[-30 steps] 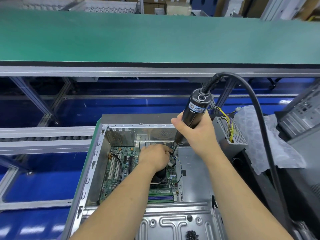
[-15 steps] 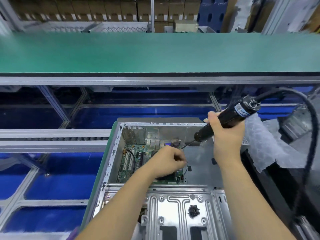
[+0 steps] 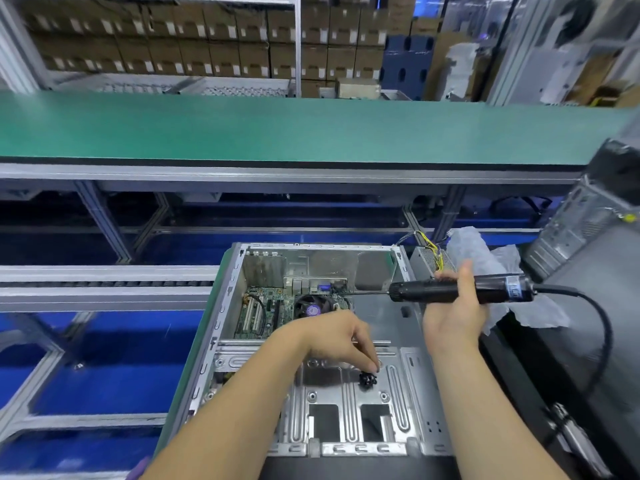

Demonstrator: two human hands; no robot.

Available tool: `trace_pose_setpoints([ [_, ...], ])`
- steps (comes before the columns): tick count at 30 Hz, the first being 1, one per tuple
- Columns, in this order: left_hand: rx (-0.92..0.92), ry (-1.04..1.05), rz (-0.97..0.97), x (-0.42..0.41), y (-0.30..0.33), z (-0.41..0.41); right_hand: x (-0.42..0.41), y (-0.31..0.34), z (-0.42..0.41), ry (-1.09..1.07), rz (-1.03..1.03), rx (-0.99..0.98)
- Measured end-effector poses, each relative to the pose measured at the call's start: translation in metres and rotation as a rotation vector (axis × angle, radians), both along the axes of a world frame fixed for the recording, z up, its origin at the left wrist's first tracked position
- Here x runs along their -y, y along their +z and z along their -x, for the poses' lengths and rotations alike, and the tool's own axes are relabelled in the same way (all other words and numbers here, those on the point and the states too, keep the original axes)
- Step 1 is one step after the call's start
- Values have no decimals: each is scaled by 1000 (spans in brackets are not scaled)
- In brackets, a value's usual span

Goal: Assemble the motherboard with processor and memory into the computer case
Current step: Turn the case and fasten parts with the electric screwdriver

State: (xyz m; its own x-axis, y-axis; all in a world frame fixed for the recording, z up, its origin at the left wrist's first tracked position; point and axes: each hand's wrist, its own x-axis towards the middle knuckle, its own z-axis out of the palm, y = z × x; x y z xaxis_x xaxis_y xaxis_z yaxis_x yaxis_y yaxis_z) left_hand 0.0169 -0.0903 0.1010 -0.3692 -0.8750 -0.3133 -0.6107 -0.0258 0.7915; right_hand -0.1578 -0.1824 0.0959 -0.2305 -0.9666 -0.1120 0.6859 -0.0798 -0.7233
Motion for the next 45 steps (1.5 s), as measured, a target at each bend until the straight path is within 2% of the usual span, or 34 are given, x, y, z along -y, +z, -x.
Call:
trace_pose_setpoints([
  [7, 133, -97, 59, -4, 3, 1, -9, -11, 2, 46, 12, 83],
  [11, 15, 4, 26, -7, -1, -2, -11, -15, 3, 75, 31, 73],
  [26, -84, 83, 16, -2, -8, -11, -13, -15, 5, 127, 35, 63],
  [28, -196, 207, 39, -2, -11, -16, -13, -17, 6, 135, 40, 72],
  [31, -445, 543, 23, 3, -16, -32, -14, -16, 6, 112, 44, 84],
  [34, -343, 853, 118, 11, -27, -60, -15, -13, 3, 53, 24, 89],
  [36, -369, 1017, 70, 15, -36, -77, -15, -9, 0, -13, 14, 105],
  [39, -606, 1222, -116, 20, -50, -88, -13, 8, -8, -12, 48, 137],
  [41, -775, 1314, -235, 25, -53, -90, -12, 22, -18, 37, 97, 160],
  [45, -1018, 1309, -364, 24, -55, -99, -17, 41, -43, 134, 175, 190],
])
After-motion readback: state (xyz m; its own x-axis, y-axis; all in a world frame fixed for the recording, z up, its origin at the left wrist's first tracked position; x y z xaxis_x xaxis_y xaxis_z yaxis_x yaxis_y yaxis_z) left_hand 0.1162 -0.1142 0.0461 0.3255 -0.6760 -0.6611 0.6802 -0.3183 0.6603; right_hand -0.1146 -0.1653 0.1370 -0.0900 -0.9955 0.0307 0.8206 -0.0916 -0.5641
